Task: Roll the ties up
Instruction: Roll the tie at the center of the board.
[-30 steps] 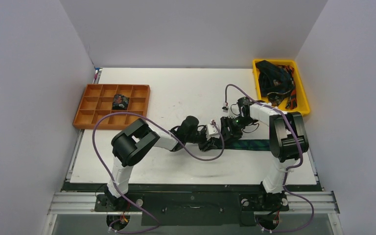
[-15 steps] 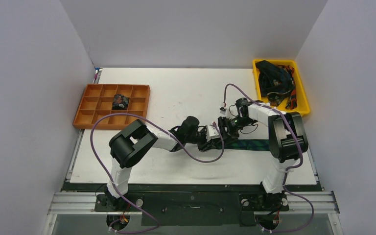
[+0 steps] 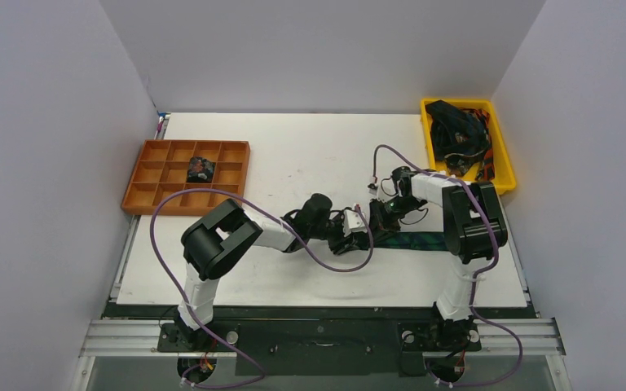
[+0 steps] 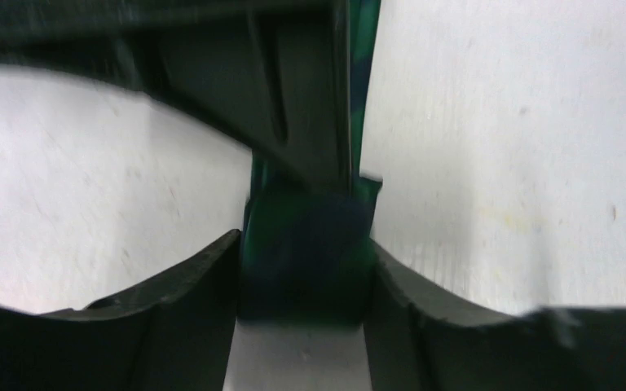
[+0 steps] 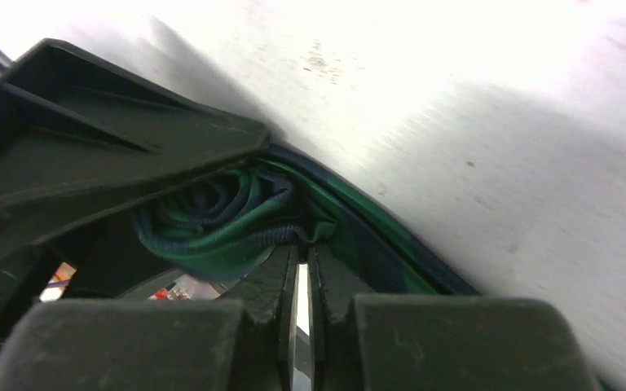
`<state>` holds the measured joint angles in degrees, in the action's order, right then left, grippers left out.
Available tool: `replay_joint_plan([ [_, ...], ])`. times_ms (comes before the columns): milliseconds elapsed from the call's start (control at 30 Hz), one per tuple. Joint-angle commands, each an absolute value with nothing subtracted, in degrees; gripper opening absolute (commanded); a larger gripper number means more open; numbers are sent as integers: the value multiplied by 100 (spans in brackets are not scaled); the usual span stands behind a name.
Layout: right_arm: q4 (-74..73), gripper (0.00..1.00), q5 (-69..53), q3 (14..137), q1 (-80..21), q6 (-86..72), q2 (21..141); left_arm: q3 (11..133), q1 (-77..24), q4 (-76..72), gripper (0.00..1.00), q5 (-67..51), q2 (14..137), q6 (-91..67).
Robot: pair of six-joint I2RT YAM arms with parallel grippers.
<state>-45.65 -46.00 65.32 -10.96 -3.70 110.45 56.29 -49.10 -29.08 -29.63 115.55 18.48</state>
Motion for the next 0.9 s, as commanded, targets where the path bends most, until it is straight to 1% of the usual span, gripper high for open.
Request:
replay_joint_plan([
  [0, -4315, 0, -3380, 6431, -1003, -168, 11218, 5429, -4815, -1980, 55, -2850, 11611, 1965],
  [33, -4302, 0, -3329, 6444, -1016, -180, 11260, 5363, -4779, -2167, 62, -2976, 11584, 1932],
  [100, -4291, 0, -3128, 6471, -1061, -183, 11319, 5206, -4712, -2586, 68, -3166, 11486, 1691],
  [167, -4267, 0, -2988, 6487, -1105, -185, 11387, 5058, -4633, -3077, 71, -3420, 11399, 1474],
  [300, -4269, 0, -2768, 6482, -1120, -189, 11508, 4911, -4594, -3951, 72, -3765, 11420, 990],
  [467, -4324, 0, -2680, 6549, -1109, -141, 11615, 4844, -4607, -5382, 74, -3921, 11819, 364],
  [600, -4432, 0, -2648, 6734, -1104, -51, 11729, 5104, -4609, -6028, 73, -3903, 12196, 270],
  [700, -4501, 0, -2669, 6843, -1122, -44, 11818, 5262, -4617, -6165, 71, -3998, 12448, 435],
  [833, -4566, 0, -2689, 6965, -1161, 125, 11855, 5459, -4627, -6129, 63, -4230, 12641, 729],
  [867, -4569, 0, -2696, 6988, -1169, 148, 11845, 5504, -4637, -6043, 58, -4303, 12662, 773],
])
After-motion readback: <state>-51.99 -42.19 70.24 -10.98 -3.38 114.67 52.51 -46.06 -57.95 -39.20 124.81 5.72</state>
